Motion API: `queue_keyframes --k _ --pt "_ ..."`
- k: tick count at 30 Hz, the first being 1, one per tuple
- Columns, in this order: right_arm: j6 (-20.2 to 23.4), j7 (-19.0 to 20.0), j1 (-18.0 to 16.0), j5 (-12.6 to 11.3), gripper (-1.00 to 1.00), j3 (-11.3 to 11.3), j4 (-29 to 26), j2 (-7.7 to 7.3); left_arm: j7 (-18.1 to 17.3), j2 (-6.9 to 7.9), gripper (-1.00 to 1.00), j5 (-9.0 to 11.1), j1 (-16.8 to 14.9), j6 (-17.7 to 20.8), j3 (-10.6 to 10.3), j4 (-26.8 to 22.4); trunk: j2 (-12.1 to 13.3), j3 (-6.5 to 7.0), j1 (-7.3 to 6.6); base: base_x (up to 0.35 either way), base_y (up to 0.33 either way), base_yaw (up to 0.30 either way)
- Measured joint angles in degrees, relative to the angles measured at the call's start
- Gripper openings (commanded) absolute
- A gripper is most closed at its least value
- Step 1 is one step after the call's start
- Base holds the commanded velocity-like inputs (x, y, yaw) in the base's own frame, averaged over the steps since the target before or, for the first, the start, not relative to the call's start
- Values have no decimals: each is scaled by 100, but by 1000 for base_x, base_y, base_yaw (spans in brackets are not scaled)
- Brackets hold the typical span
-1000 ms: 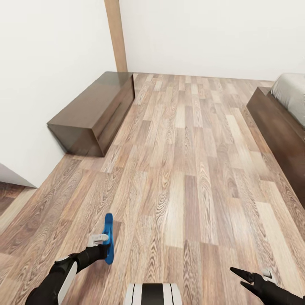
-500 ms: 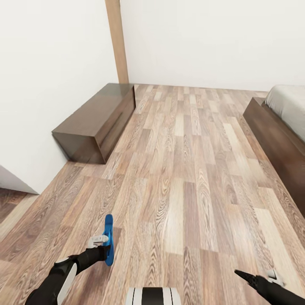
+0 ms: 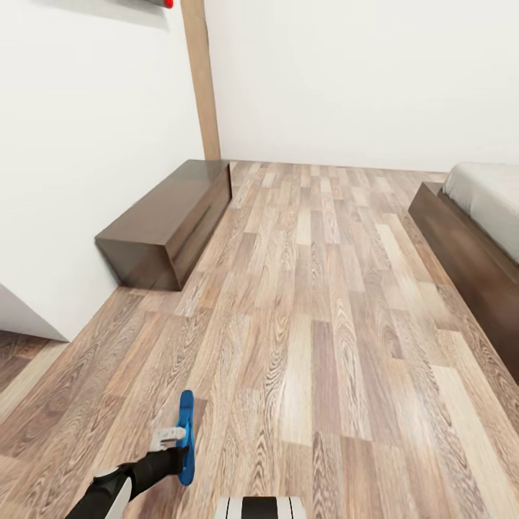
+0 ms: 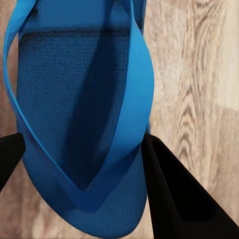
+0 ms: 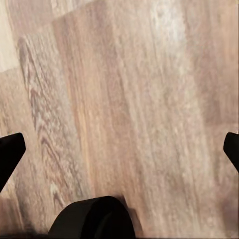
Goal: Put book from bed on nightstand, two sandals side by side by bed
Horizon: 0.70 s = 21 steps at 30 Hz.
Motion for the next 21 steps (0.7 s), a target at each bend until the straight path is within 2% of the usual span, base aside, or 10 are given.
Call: queue_keyframes --k 1,4,10,21 --pt "-301 10 0 11 100 4 184 0 2 -4 -100 -15 2 -94 -4 145 1 22 -2 0 0 0" --pt "-426 17 -1 17 100 5 255 1 2 -7 -100 -9 2 -154 -13 307 5 89 -10 0 0 0" --pt "-467 17 -1 22 100 -3 284 -7 2 -110 -100 -13 1 -183 -4 380 13 222 -26 0 0 0" --pt "-476 10 -1 24 100 0 294 -1 4 -120 -100 -21 1 -185 -2 383 28 466 -54 0 0 0"
